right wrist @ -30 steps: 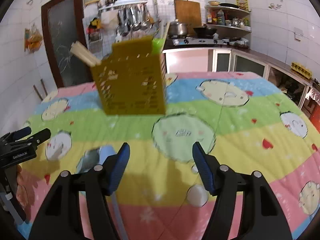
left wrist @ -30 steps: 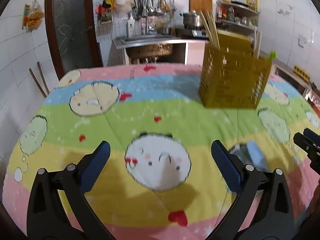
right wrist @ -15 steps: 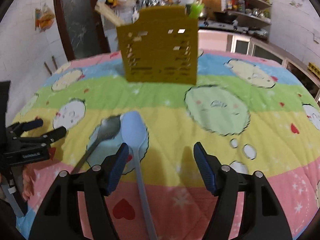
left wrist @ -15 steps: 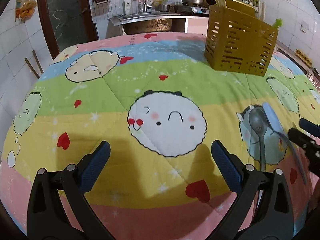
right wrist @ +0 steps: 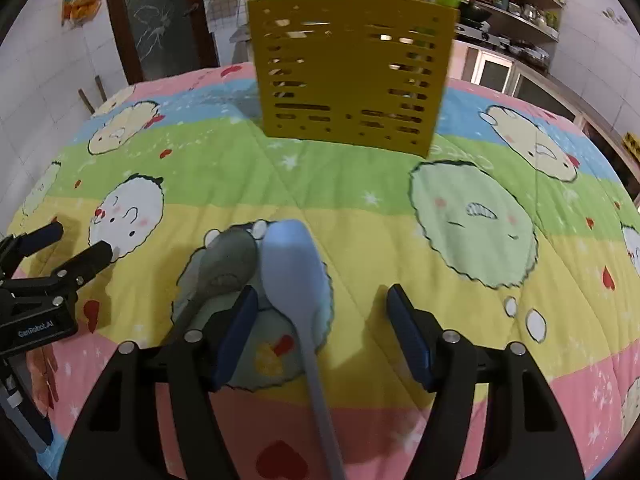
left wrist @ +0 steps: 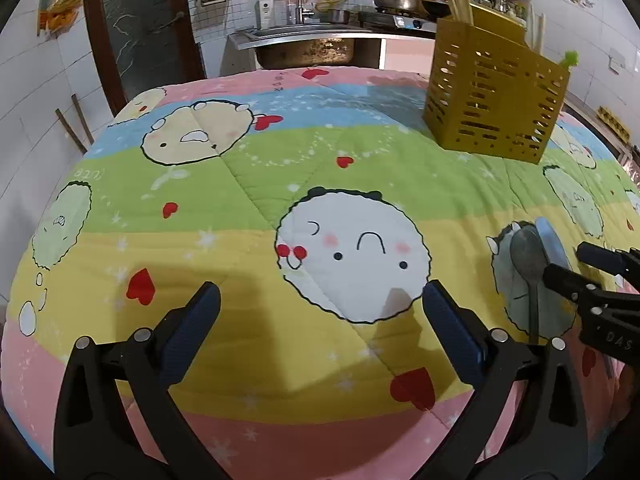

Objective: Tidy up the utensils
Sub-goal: 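Close the right tool on the handle of the blue spatula, then grasp the metal spoon handle with the left tool while the right tool holds the spatula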

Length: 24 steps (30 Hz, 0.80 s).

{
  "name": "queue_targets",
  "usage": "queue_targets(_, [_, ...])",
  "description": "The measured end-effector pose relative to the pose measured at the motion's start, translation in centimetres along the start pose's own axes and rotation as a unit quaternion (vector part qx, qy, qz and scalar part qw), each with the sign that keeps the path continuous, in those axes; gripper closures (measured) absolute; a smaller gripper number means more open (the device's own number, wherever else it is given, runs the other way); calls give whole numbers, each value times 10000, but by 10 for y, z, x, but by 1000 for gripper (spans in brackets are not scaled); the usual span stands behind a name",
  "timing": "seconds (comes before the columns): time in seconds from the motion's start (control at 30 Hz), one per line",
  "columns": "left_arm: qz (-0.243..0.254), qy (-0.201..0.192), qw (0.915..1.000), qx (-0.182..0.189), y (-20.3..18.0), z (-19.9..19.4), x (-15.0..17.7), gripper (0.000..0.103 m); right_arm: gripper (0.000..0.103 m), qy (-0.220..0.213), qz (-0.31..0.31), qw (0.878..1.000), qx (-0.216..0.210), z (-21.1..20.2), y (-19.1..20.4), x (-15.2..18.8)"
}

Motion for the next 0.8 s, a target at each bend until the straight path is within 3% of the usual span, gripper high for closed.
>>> queue_targets(0.1, [6,21,10000,-19,-1,1,0,5,38,22,-27,10000,0,8,6,-6])
queue_targets(0.27, [88,11,10000,33,-13,1,0,5,70,-10,-5,9998,-175,11,4,-13])
queue_targets(0.4, [45,50,9998,177,-23,3,-1,5,70,-45,147,9995,-264,6,-13,-12])
queue_targets(0.63, [208,125,9984,508,-66,14,-9,5,70,3,362,9985,405,9,-62,-2])
queue_targets(0.8, [355,298,9971,605,-95,36,-12,8,70,98,562,9974,439,16,-84,4])
Point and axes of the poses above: each gripper's, at about its wrist camera, not at the fingertips, and z roughly the way its jaws point, y to its left, x to its underside, the point moved 2 cm from there along z, roughly the way its jaws point, and after that the axes turned 15 degrees about x, right-handed, at the moved point
